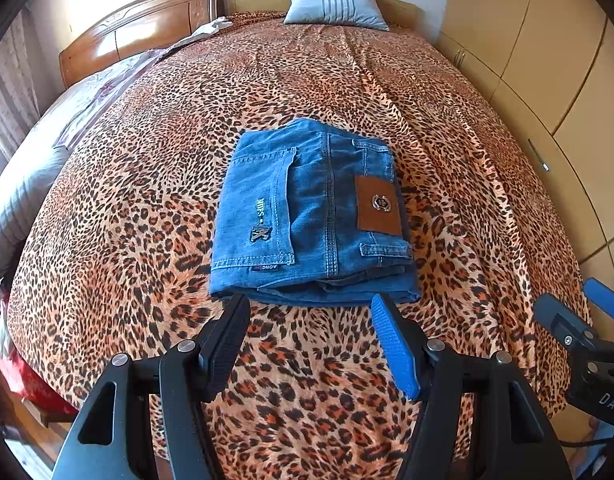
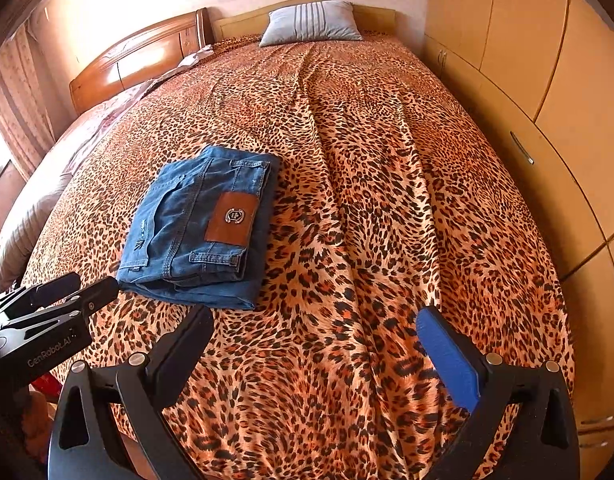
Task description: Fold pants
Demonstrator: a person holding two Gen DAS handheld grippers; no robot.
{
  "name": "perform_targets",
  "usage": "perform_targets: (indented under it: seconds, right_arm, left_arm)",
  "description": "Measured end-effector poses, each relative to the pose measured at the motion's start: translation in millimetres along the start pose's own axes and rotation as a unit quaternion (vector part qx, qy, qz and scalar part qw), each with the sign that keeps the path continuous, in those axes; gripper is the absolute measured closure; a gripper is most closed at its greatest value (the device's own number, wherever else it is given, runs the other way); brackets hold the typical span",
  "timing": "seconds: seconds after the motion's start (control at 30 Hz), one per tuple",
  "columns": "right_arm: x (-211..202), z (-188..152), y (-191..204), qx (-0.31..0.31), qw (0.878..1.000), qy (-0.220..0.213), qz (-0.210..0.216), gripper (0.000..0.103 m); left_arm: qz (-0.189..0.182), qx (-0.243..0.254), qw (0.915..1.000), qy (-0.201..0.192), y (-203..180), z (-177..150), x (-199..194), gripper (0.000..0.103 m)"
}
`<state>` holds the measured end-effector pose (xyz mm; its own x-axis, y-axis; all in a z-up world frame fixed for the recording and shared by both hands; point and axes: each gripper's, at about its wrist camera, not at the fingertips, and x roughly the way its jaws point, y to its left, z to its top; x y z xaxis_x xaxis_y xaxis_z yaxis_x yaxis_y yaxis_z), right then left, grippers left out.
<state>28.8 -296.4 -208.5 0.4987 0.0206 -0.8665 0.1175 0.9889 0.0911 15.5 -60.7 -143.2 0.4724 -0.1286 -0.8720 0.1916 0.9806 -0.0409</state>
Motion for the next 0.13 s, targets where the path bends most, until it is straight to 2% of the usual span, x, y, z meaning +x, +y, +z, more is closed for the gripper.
perform_targets:
  seconds: [0.13]
  right_arm:
    - [1.9, 0.1, -0.5, 0.002, 1.0, 0.003, 0.0, 0.001]
  left_arm:
    - [0.002, 0.0, 0.9999, -0.015, -1.7, 0.6, -7.4, 0.038]
